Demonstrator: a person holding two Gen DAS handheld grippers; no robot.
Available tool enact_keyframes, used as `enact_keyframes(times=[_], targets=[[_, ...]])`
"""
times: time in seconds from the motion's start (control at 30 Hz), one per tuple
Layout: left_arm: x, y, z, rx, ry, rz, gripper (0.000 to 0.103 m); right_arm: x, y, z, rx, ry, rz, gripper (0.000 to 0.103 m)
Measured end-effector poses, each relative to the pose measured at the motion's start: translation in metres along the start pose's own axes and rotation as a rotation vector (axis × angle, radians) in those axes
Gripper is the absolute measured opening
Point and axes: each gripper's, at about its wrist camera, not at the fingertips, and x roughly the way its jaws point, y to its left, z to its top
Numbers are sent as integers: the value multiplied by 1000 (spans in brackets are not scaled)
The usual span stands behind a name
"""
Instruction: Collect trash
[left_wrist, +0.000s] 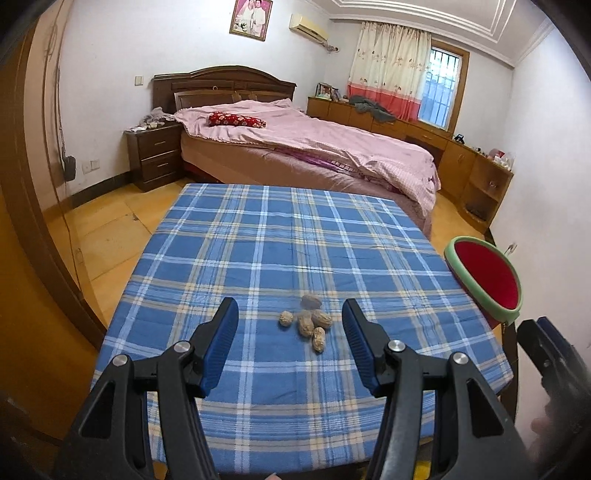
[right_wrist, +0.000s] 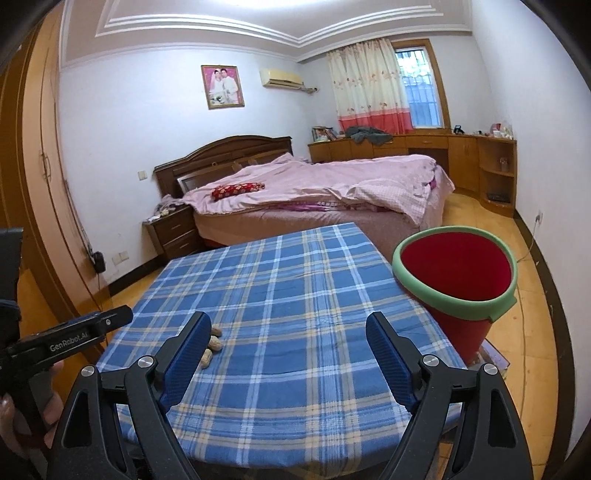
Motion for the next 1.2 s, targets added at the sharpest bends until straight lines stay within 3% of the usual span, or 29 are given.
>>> enact_keyframes(times=[0.5, 1.2], targets=[[-14, -4, -4, 17, -62, 35, 58, -1, -4, -1, 24, 8, -16, 87], [-7, -5, -7, 21, -48, 51, 58, 2, -7, -4, 37, 22, -21, 87]])
